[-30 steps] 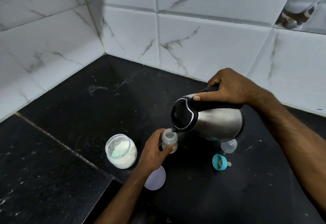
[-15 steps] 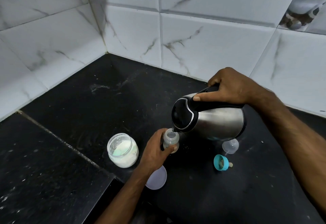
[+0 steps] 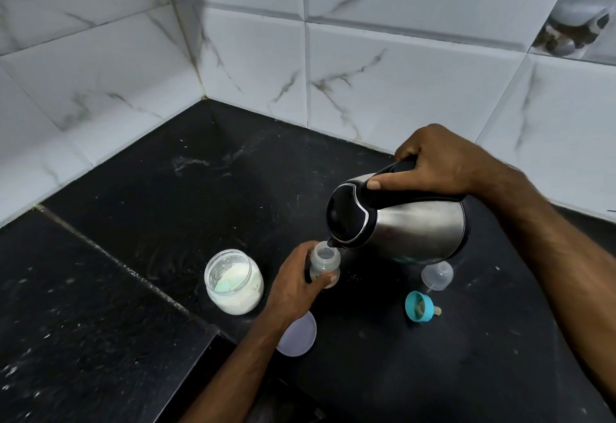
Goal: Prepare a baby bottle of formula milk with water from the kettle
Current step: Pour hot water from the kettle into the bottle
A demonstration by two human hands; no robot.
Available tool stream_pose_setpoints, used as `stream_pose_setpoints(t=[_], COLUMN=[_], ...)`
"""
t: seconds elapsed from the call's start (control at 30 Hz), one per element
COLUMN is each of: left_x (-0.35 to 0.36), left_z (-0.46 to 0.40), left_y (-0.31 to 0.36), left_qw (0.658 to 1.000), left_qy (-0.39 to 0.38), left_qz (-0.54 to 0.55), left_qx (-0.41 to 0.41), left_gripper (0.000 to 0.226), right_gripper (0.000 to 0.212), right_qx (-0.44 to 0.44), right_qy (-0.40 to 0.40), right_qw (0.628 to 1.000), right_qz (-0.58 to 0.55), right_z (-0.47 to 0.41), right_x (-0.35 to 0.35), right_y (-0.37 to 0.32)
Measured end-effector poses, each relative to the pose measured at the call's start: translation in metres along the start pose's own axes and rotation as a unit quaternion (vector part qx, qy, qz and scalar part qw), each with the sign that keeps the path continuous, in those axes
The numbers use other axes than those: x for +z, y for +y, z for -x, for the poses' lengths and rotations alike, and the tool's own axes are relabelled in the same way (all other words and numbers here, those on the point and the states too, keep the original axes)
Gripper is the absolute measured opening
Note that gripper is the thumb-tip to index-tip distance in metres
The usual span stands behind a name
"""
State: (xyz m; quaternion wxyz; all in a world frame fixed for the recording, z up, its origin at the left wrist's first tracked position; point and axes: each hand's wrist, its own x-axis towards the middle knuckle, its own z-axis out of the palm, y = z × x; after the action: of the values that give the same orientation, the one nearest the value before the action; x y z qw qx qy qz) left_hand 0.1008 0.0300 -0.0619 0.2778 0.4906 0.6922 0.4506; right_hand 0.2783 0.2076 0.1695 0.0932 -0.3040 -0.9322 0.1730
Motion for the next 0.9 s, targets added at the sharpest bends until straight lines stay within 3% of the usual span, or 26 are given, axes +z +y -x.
stream_pose_setpoints(t=[0.23, 0.9], left_x=[-0.0009, -0.0015], left_z=[-0.0009, -0.0007], left_y=[0.0005, 0.0009], left_qw=[1.0, 1.0], left_qy=[-0.001, 0.001], left_qz=[-0.007, -0.02], left_qx=[0.001, 0.006], left_gripper=[0.053, 0.052], right_gripper=[0.085, 0.089], right_qx=[-0.006, -0.008], right_qy=[0.003, -0.003], right_qw=[1.0, 1.0], right_qz=[-0.002, 0.003], right_z=[-0.001, -0.0002], right_x=[-0.0001, -0.0043], right_y=[0.0019, -0.0005])
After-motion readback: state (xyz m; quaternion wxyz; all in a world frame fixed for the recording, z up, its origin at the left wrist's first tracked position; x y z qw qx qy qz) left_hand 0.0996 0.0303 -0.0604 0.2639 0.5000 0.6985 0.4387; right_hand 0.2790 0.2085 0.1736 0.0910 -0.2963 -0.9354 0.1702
